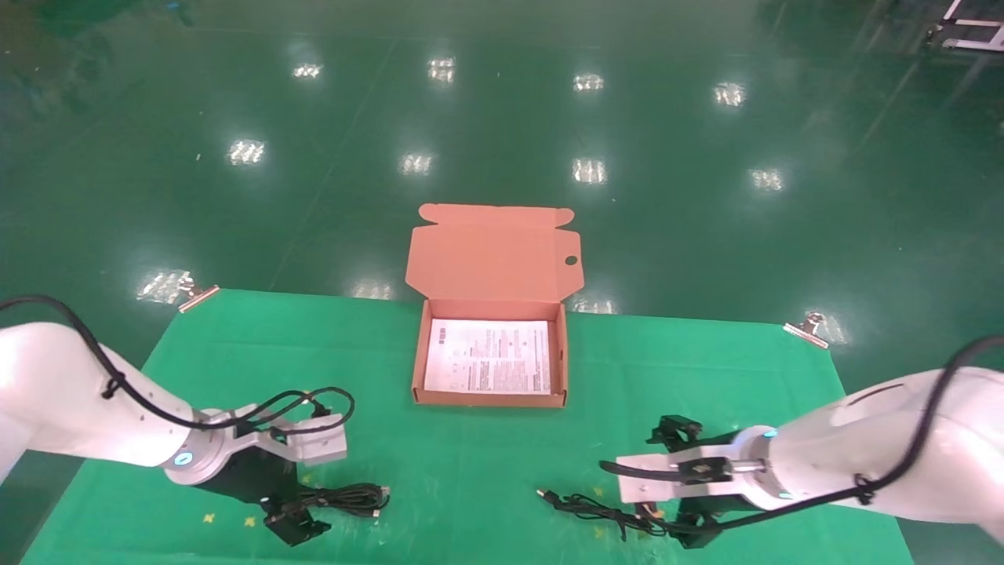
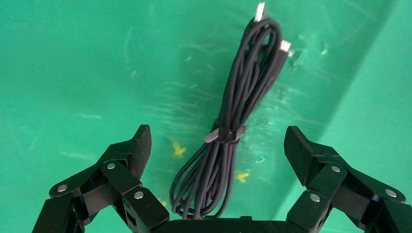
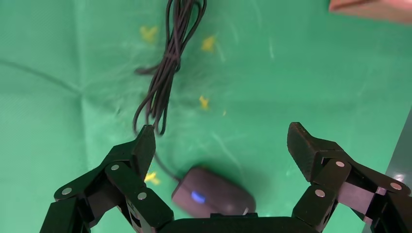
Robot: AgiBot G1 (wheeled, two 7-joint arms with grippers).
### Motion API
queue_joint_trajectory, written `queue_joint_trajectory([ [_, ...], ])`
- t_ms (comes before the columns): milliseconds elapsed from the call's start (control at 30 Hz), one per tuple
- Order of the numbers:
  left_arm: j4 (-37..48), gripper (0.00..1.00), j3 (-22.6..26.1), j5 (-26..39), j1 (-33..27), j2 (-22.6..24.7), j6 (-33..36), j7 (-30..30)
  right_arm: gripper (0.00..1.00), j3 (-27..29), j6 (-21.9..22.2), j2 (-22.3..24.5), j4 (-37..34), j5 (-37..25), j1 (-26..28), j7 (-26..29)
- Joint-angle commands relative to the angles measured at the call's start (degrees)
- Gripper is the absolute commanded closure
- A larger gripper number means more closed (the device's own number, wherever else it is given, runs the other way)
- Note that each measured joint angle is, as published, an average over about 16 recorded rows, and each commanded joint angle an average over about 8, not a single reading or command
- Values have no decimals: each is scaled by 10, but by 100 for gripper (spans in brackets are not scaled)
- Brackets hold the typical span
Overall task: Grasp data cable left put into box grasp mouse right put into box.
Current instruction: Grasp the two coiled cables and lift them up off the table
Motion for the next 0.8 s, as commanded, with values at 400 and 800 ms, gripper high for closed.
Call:
queue_joint_trajectory([
  [400,138,0,-5,-10,-26,41,-32,70,0,2,38,-61,-115,39,-24,-53],
  [800,209,49,-8,-16,-39,56,-45,109,70,8,46,-98,-202,72,-27,-101],
])
